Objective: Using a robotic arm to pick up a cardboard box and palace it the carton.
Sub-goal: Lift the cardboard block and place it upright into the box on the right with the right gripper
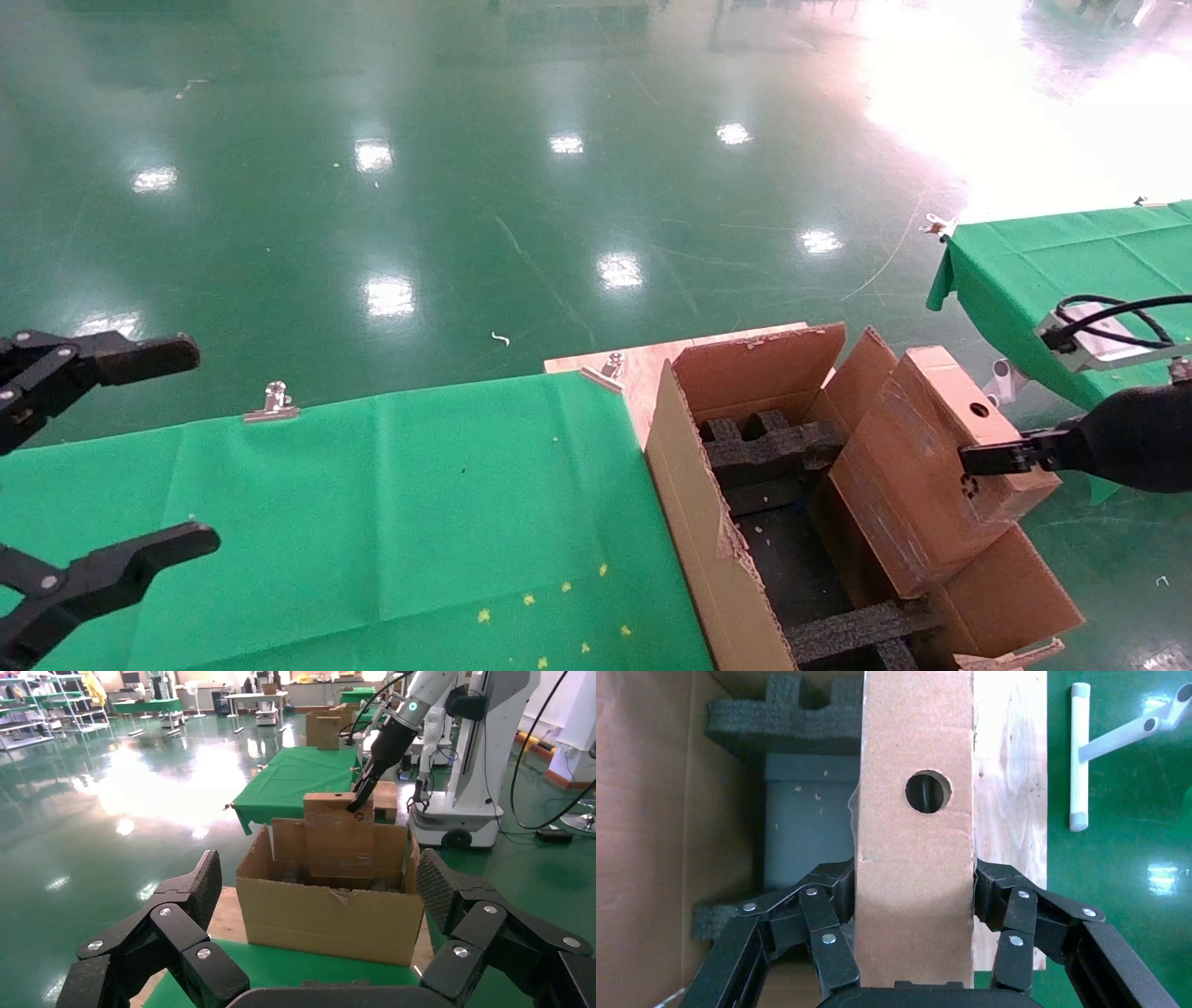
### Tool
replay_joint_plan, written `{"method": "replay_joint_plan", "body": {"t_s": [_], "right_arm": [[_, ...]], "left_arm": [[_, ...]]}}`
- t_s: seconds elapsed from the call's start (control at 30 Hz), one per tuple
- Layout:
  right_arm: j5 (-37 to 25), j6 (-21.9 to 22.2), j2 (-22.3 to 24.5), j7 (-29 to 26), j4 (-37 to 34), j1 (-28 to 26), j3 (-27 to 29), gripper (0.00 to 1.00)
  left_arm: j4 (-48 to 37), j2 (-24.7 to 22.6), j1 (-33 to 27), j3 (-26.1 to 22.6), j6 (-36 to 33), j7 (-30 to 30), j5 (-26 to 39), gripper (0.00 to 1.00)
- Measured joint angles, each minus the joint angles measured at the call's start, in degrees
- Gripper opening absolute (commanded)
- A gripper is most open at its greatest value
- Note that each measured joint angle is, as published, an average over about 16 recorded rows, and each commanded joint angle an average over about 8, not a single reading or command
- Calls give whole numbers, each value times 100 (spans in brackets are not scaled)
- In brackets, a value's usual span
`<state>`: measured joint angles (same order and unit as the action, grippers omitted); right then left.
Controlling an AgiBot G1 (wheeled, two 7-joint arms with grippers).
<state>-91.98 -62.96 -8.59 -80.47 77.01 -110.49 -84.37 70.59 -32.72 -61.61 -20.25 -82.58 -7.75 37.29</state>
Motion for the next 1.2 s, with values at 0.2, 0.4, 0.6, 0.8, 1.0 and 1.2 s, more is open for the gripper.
{"method": "replay_joint_plan", "body": {"t_s": [0.2, 0.4, 0.6, 0.8, 1.0, 1.2], "right_arm": [[-185, 166, -88, -100, 10, 92, -71, 0], [-430, 359, -188, -316, 50, 219, -168, 0], [-659, 547, -296, -591, 64, 364, -271, 0], [-885, 769, -426, -893, 65, 536, -380, 0], [-1124, 1017, -591, -1197, 64, 724, -488, 0], [-1368, 1286, -763, -1486, 61, 934, -598, 0]], "left_arm": [[0, 0, 0, 0, 0, 0, 0, 100], [0, 0, 0, 0, 0, 0, 0, 100], [0, 0, 0, 0, 0, 0, 0, 100], [0, 0, 0, 0, 0, 0, 0, 100], [0, 0, 0, 0, 0, 0, 0, 100], [0, 0, 0, 0, 0, 0, 0, 100]]}}
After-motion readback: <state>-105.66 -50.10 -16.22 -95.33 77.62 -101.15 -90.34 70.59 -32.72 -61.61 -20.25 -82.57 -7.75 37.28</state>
